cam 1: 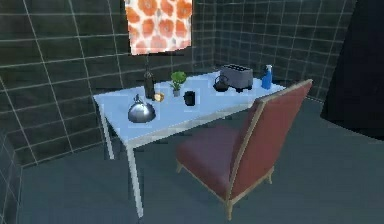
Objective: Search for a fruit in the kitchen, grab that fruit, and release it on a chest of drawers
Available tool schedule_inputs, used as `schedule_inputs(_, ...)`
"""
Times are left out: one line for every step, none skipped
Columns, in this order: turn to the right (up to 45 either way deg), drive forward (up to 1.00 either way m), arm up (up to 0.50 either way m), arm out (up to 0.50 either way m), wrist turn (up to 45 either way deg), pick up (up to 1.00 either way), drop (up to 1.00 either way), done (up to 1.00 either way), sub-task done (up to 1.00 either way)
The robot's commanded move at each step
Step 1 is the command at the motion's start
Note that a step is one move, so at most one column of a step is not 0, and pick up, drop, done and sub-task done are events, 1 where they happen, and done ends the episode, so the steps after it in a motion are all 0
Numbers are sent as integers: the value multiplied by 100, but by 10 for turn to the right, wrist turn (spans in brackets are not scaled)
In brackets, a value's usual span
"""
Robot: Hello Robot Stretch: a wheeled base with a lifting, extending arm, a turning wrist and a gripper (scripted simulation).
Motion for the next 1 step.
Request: schedule_inputs(0,45,0,0,0,0,0,0,0)
